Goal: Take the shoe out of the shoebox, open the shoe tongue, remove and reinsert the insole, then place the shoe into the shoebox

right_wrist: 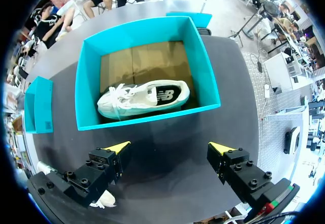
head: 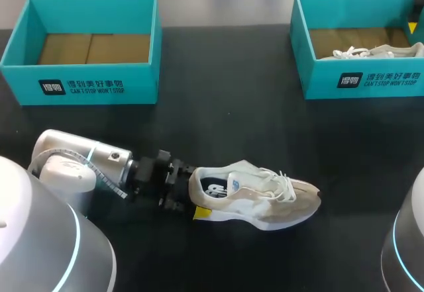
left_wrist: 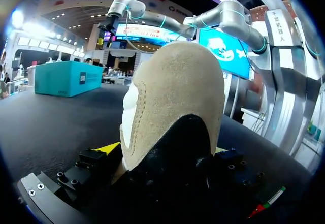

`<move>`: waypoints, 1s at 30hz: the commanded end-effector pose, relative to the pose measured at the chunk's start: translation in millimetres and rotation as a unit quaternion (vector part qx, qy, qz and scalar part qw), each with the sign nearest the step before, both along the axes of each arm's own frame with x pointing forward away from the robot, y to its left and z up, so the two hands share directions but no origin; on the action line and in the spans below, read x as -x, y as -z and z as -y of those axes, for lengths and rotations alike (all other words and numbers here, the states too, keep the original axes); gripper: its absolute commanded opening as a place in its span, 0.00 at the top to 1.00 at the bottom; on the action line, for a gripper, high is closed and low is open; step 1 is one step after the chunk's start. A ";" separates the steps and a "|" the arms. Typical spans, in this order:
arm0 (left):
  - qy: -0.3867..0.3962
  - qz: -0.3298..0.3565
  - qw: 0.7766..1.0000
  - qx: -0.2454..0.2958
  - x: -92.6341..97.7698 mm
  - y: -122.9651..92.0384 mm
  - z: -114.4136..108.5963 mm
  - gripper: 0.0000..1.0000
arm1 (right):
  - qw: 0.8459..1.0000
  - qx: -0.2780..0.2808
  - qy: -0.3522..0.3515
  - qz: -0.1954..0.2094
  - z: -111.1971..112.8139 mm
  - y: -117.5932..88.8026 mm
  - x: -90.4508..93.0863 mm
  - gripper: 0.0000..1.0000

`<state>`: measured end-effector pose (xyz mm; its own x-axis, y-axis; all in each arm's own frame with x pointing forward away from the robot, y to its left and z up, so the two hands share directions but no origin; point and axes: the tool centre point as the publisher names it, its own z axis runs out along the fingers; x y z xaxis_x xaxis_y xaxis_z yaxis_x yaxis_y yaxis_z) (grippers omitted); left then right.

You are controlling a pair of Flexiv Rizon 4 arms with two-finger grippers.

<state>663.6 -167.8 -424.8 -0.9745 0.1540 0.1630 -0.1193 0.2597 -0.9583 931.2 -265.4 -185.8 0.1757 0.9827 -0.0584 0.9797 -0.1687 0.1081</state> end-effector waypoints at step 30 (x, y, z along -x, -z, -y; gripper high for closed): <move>-0.004 0.001 1.000 0.030 1.5 1.5 2.1 0.00 | 1.000 0.000 0.000 0.000 0.0 0.1 0.4 0.00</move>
<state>660.7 -163.5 -421.8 -0.9773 0.1493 0.1502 -0.1190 0.1996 -0.9726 931.2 -265.4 -185.8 0.1757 0.9827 -0.0584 0.9797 -0.1687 0.1081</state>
